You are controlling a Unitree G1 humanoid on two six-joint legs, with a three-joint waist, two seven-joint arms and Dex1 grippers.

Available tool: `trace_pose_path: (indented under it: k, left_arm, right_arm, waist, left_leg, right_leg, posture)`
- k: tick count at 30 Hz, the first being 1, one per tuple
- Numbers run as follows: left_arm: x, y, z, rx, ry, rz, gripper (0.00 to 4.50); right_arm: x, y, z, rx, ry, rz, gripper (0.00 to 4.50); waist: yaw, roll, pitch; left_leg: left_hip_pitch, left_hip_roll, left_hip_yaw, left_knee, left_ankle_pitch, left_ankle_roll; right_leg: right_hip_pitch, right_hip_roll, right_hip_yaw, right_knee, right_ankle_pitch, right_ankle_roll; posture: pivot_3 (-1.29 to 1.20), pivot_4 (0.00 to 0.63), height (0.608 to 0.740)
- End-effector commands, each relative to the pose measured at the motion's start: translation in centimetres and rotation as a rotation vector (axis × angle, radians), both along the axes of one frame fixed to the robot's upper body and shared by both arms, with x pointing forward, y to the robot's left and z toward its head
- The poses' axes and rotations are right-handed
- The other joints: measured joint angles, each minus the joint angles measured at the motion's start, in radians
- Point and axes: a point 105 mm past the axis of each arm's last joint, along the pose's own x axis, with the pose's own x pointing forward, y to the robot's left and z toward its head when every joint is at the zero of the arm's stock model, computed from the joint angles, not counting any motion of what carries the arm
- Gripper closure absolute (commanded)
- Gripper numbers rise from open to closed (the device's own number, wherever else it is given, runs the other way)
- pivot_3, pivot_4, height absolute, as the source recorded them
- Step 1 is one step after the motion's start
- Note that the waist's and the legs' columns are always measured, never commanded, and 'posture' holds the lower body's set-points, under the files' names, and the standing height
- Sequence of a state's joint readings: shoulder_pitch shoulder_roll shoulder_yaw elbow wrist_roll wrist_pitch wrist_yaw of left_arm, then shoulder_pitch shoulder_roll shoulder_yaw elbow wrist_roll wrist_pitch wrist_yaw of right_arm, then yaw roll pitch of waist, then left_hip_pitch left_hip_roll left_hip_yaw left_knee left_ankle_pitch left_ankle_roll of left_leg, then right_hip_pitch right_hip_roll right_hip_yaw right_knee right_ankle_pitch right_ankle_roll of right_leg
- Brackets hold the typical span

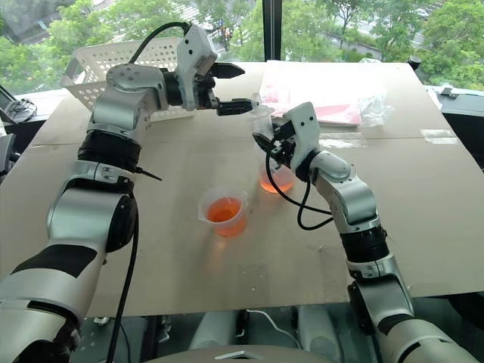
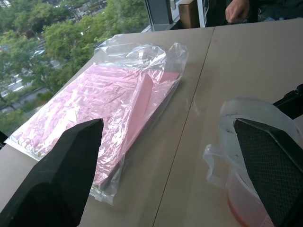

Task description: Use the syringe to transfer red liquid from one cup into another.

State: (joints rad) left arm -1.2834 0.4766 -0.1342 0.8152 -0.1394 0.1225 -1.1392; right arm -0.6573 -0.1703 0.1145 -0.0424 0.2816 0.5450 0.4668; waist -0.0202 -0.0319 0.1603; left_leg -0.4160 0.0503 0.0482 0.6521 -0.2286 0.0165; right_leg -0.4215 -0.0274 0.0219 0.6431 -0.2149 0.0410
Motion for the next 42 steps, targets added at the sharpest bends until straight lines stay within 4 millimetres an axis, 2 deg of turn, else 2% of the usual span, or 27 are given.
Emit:
trace_pose_path:
  k: [1,3,4,6,8,9,10,11,13,14,18,42]
  left_arm:
    - [0.1,-1.3,1.2,0.01,-0.076,-0.026,0.0]
    - [0.0,-1.6,1.1,0.017,-0.085,-0.046,0.0]
    - [-0.3,-1.9,1.0,0.019,-0.082,-0.075,0.52]
    - [-0.5,-2.2,0.9,0.026,-0.079,-0.106,1.13]
    - [-0.4,-2.2,0.8,0.027,-0.077,-0.104,2.07]
    - [-0.4,-2.1,0.6,0.033,-0.075,-0.104,2.81]
    - [-0.3,-2.0,0.5,0.039,-0.075,-0.103,3.23]
    - [-0.3,-2.0,0.3,0.044,-0.077,-0.105,3.5]
    - [-0.4,-2.0,0.2,0.046,-0.076,-0.12,4.33]
    - [-0.5,-2.1,0.2,0.045,-0.075,-0.126,4.5]
    - [-0.5,-2.0,0.1,0.046,-0.079,-0.126,4.5]
    - [0.8,-0.2,3.8,-0.041,-0.173,0.012,4.5]
  right_arm:
    - [-0.1,0.5,0.7,0.0,-0.009,0.037,3.06]
    - [-0.1,0.6,0.7,-0.004,-0.005,0.045,3.06]
    - [-0.1,0.7,0.7,-0.006,0.0,0.05,3.06]
    - [-0.2,0.8,0.7,-0.011,0.012,0.062,3.06]
    - [-0.2,0.9,0.8,-0.01,0.025,0.073,3.06]
    - [-0.2,0.9,0.8,-0.014,0.03,0.078,3.06]
    - [-0.3,0.9,0.8,-0.019,0.035,0.083,3.06]
    - [-0.3,0.9,0.9,-0.021,0.039,0.086,3.06]
    - [-0.3,0.9,0.9,-0.025,0.045,0.091,3.08]
    - [-0.3,0.9,0.9,-0.026,0.047,0.093,3.08]
    - [-0.3,0.9,0.9,-0.032,0.053,0.101,3.08]
    - [-1.2,2.3,0.3,-0.033,0.086,0.159,3.09]
  waist:
    - [0.001,0.0,0.0]
    - [0.003,0.0,0.0]
    - [0.003,0.0,0.0]
    - [0.003,0.0,0.0]
    - [0.003,0.0,0.0]
    - [0.002,0.0,0.0]
    - [0.002,0.0,0.0]
    - [0.002,0.0,0.0]
    - [0.002,0.0,0.0]
    - [0.002,0.0,0.0]
    - [0.002,0.0,0.0]
    - [0.002,0.0,0.0]
  left_leg:
    - [0.0,0.0,0.0,0.0,0.0,0.0]
    - [0.0,0.0,0.0,0.0,0.0,0.0]
    - [0.0,0.0,0.0,0.0,0.0,0.0]
    - [0.0,0.0,0.0,0.0,0.0,0.0]
    - [0.0,0.0,0.0,0.0,0.0,0.0]
    - [0.0,0.0,0.0,0.0,0.0,0.0]
    - [0.0,0.0,0.0,0.0,0.0,0.0]
    - [0.0,0.0,0.0,0.0,0.0,0.0]
    - [0.0,0.0,0.0,0.0,0.0,0.0]
    - [-0.001,0.0,0.0,0.0,0.0,0.0]
    - [-0.001,0.0,0.0,0.0,0.0,0.0]
    - [-0.001,0.0,0.0,0.0,0.0,0.0]
  right_leg:
    - [0.0,0.0,0.0,0.0,0.0,0.0]
    - [0.0,0.0,0.0,0.0,0.0,0.0]
    - [0.0,0.0,0.0,0.0,0.0,0.0]
    - [0.0,0.0,0.0,0.0,0.0,0.0]
    - [0.0,0.0,0.0,0.0,0.0,0.0]
    - [0.0,0.0,0.0,0.0,0.0,0.0]
    - [0.0,0.0,0.0,0.0,0.0,0.0]
    - [0.0,0.0,0.0,0.0,0.0,0.0]
    - [0.0,0.0,0.0,0.0,0.0,0.0]
    - [0.0,0.0,0.0,0.0,0.0,0.0]
    - [0.0,0.0,0.0,0.0,0.0,0.0]
    - [0.0,0.0,0.0,0.0,0.0,0.0]
  posture:
    - [0.0,0.15,0.74]
    - [0.0,0.15,0.74]
    - [0.0,0.15,0.74]
    - [0.0,0.15,0.74]
    - [0.0,0.15,0.74]
    - [0.0,0.15,0.74]
    - [0.0,0.15,0.74]
    - [0.0,0.15,0.74]
    - [0.0,0.15,0.74]
    - [0.0,0.15,0.74]
    - [0.0,0.15,0.74]
    - [0.0,0.15,0.74]
